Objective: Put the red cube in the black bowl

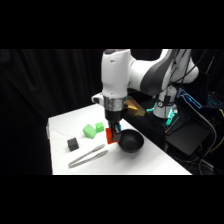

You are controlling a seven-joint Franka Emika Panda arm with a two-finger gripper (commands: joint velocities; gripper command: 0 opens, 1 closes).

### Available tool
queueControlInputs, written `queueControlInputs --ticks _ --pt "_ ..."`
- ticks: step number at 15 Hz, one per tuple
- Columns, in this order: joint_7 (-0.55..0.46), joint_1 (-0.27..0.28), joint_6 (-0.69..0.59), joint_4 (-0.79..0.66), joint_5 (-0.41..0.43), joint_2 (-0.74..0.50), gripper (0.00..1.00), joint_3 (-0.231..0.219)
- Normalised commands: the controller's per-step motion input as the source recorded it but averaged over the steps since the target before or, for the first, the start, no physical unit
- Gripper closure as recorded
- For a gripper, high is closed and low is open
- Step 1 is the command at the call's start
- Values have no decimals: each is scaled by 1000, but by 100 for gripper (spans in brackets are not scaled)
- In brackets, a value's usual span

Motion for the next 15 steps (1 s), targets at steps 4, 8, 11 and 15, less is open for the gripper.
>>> queueControlInputs --ticks 4,8,11,15 --pt "-38 -205 136 -534 -72 -451 75 157" --pt "-58 -176 201 -465 -32 -349 75 153" --pt "-101 -156 290 -391 4 -284 75 132" --pt "-158 -140 302 -323 66 -186 75 109"
